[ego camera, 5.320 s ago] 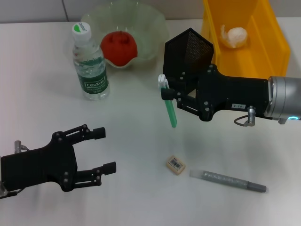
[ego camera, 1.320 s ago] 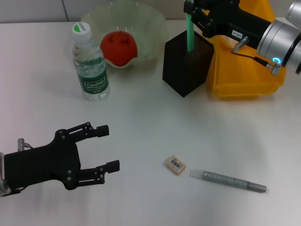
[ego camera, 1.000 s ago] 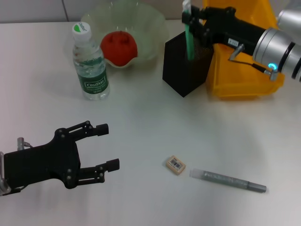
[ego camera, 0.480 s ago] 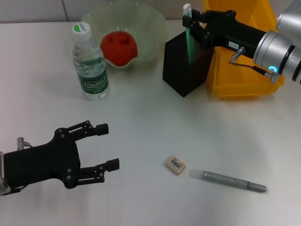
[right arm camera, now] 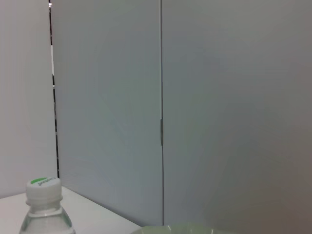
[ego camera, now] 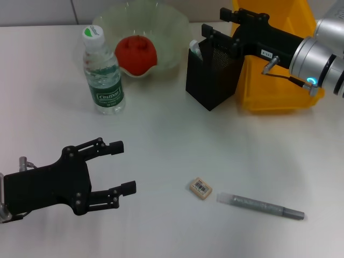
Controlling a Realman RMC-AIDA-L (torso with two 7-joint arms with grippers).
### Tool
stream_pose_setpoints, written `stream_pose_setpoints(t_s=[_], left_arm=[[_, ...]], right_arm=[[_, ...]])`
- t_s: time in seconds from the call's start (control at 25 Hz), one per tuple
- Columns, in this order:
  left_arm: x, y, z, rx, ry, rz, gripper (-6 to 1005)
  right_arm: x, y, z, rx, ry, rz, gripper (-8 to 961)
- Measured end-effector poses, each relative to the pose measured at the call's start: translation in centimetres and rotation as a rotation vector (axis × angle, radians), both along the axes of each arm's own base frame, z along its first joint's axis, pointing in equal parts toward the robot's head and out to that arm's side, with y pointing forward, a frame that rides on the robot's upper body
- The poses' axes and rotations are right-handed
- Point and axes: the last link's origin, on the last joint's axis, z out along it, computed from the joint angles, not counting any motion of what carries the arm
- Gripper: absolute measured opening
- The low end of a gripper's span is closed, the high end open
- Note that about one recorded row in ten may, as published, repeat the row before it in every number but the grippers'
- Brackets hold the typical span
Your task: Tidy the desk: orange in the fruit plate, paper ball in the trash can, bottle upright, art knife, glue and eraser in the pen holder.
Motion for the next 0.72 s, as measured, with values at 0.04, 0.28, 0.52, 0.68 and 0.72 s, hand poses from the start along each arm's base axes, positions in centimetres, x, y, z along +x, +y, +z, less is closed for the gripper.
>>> stream_pose_setpoints(t_s=[0.04, 0.28, 0.52, 0.68, 0.72], left_arm=[[0.00, 0.00, 0.01, 0.000, 0.000, 0.000, 829], [0.00, 0.00, 0.01, 0.000, 0.000, 0.000, 829], [0.00, 0.02, 0.02, 0.001, 0.001, -0.001, 828], [0.00, 0.01, 0.02, 0.000, 0.000, 0.000, 828], [0.00, 0.00, 0.01, 0.000, 0.000, 0.000, 828]], right_arm=[[0.10, -0.03, 0.03, 0.002, 0.002, -0.003, 479], [0.20, -0.09, 0.05, 0.003, 0.005, -0.007, 618], [0.15, -0.13, 0.09, 0.004, 0.011, -0.005, 683], [0.13, -0.11, 0.12, 0.006, 0.015, -0.006, 683], [0.10, -0.07, 0.18, 0.010, 0.020, -0.008, 683]])
